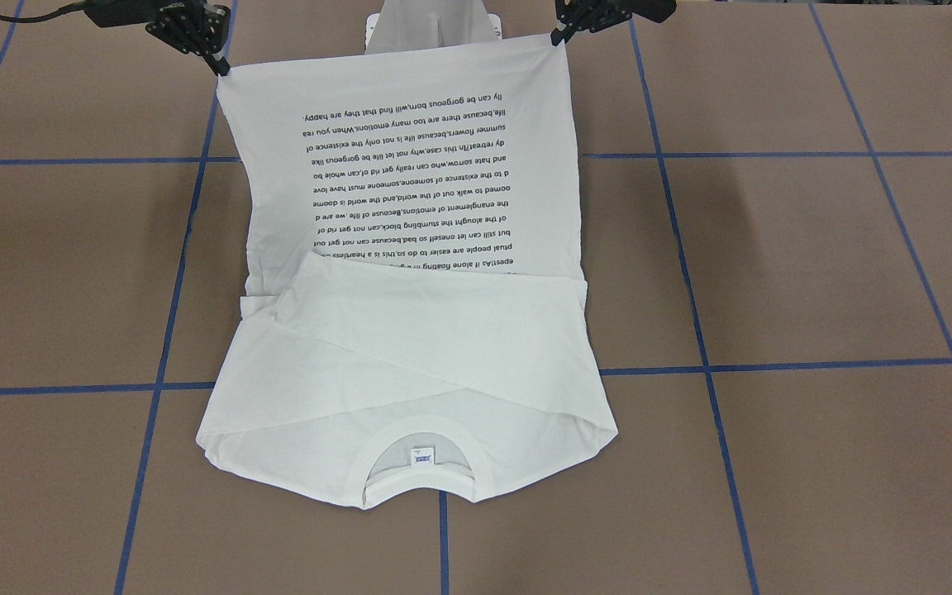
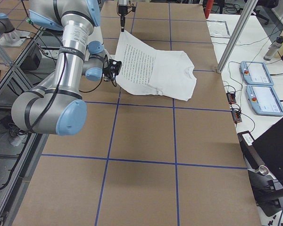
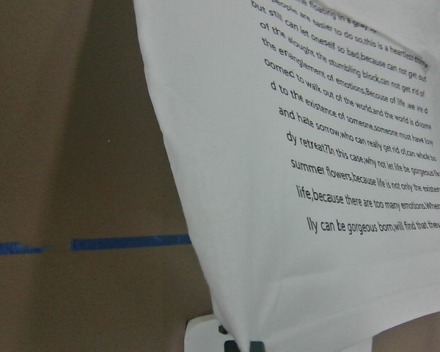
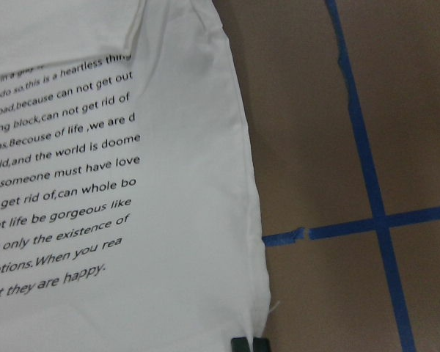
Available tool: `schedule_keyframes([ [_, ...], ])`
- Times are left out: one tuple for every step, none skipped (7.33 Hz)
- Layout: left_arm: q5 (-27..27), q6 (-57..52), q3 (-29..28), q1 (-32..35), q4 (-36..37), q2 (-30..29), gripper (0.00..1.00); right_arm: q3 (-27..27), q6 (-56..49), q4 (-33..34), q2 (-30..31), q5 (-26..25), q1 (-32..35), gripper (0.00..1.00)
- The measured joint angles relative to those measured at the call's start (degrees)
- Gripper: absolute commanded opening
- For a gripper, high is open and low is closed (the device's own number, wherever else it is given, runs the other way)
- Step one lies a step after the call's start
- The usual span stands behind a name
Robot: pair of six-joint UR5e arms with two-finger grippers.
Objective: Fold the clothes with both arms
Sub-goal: 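Lift the hem with both grippers and fold it toward the collar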
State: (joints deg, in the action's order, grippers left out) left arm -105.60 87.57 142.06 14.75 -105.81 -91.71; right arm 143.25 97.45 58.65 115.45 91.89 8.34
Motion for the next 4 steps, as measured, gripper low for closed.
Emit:
schedule_keyframes([
  [-0.9, -0.5, 0.5, 2.0, 2.5, -1.0, 0.0, 0.5, -4.3, 1.4, -1.1, 6.9, 7.0, 0.0],
  [-1.6, -2.4, -1.1, 5.0, 3.6, -2.4, 0.0, -0.5, -9.2, 4.4, -3.6, 12.1, 13.5, 0.0],
  [-3.0, -5.8, -3.7, 9.3, 4.7, -4.6, 0.0, -2.3, -14.6, 11.2, -9.9, 16.1, 19.9, 0.0],
  [-5.1, -9.3, -6.6, 14.6, 7.1, -8.0, 0.0, -4.8, -19.8, 21.5, -20.0, 19.4, 26.1, 0.0],
])
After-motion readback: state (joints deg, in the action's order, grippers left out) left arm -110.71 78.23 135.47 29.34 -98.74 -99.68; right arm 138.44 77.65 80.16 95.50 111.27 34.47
